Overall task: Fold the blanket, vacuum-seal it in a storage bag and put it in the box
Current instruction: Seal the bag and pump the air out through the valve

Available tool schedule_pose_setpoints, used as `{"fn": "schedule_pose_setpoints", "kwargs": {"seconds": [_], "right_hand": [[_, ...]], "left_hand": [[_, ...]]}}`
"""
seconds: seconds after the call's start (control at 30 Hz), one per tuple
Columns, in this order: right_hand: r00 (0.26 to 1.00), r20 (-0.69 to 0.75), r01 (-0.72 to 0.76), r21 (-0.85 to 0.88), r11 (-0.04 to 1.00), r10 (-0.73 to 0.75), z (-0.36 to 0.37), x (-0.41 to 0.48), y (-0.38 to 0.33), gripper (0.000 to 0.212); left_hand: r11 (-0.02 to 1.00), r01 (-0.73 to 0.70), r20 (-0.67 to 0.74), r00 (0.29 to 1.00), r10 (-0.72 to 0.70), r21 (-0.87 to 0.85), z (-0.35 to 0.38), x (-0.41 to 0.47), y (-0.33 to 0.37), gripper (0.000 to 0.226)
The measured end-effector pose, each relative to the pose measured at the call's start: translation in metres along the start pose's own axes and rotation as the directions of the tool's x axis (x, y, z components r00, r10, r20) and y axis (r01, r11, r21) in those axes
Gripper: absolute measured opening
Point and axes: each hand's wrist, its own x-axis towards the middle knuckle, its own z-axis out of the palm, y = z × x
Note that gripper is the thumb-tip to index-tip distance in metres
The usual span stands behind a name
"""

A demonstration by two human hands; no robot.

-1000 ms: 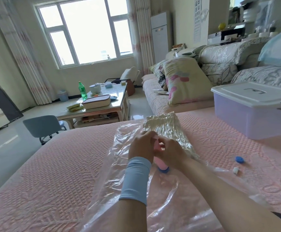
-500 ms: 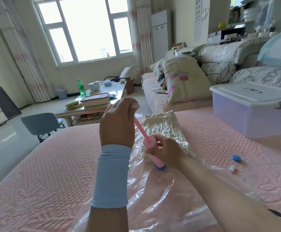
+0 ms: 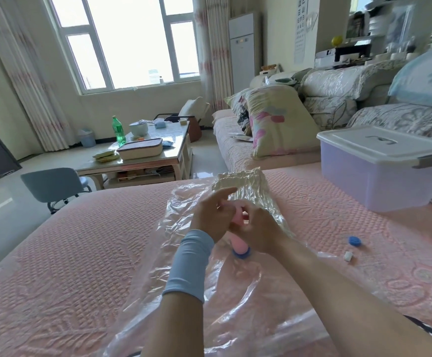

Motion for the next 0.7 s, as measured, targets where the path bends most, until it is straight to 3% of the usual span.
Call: {"fn": "schedule_pose_setpoints", "kwargs": {"seconds": [0.13,0.23,0.3,0.37,0.43,0.5,0.6,0.7], "right_hand": [[0.997,-0.053,0.059,-0.108,0.992,-0.065,-0.008,-0.007,-0.007,0.059],[0.955,-0.166,0.187,-0.298,0.936,-0.244,-0.011,-0.01,-0.013,0.044],[0.903,-0.232,0.25,-0.401,0.881,-0.362,-0.015,-0.011,-0.018,0.029],[0.889,-0.23,0.251,-0.481,0.84,-0.397,-0.019,-0.012,-0.021,0.019],[0.893,-0.204,0.242,-0.535,0.81,-0.401,-0.022,-0.014,-0.023,0.015],[0.893,-0.184,0.244,-0.57,0.785,-0.411,-0.022,-0.015,-0.022,0.014],[0.915,-0.158,0.214,-0.588,0.78,-0.37,-0.022,-0.014,-0.025,0.015],[0.928,-0.137,0.223,-0.543,0.809,-0.348,-0.031,-0.014,-0.028,0.011]], "left_hand": [[0.948,0.162,0.137,0.982,-0.128,-0.275,-0.009,-0.007,-0.003,0.047],[0.912,0.248,0.208,0.96,-0.187,-0.328,-0.01,-0.008,-0.008,0.033],[0.884,0.259,0.25,0.953,-0.169,-0.39,-0.008,-0.008,-0.01,0.04],[0.927,0.183,0.261,0.96,-0.097,-0.327,-0.003,-0.006,-0.012,0.049],[0.986,0.074,0.242,0.97,-0.036,-0.15,0.008,-0.006,-0.015,0.047],[0.999,0.025,0.151,0.988,-0.022,-0.021,0.021,-0.006,-0.018,0.047],[1.0,0.013,0.023,1.0,-0.014,0.017,0.035,-0.003,-0.025,0.034],[1.0,0.017,0.017,1.0,-0.017,0.013,0.041,-0.002,-0.029,0.033]]}}
